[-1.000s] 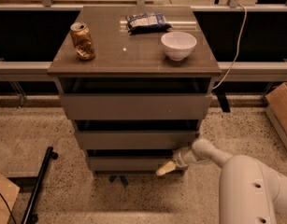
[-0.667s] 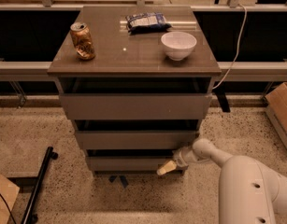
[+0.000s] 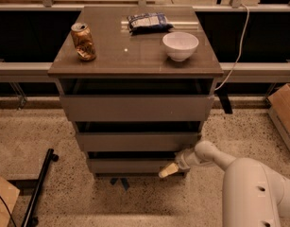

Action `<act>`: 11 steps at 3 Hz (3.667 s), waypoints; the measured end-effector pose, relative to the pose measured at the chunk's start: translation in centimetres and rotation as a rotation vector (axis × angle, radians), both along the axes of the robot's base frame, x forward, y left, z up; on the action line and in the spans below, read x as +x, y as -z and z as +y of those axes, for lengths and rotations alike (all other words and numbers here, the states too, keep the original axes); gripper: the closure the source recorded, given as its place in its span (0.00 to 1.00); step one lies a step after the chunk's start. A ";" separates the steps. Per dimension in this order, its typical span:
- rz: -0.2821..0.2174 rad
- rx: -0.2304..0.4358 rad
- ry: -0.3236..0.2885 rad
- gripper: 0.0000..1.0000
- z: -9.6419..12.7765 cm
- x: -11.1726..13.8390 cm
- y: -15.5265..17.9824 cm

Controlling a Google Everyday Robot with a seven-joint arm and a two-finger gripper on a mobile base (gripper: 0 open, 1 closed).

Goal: Open bottom drawer

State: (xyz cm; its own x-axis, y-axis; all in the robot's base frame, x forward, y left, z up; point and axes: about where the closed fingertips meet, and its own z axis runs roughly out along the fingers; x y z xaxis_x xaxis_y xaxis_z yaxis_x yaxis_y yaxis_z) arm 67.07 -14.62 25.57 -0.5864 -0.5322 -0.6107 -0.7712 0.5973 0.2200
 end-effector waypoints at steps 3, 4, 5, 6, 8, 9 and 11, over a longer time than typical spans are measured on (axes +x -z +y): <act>0.000 0.000 0.000 0.24 0.0 -0.1 0.0; 0.000 0.000 0.000 0.10 0.0 -0.1 0.0; -0.001 0.009 0.006 0.00 0.2 0.3 0.7; -0.003 0.043 0.032 0.00 0.6 1.3 2.9; -0.031 0.042 0.086 0.00 -1.2 2.9 4.1; -0.023 0.032 0.084 0.03 -1.1 2.7 4.4; 0.039 -0.049 0.073 0.50 -0.5 1.7 6.7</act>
Offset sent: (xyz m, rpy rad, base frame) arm 0.1044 0.0211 -0.0701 0.2222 -0.0778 -0.0921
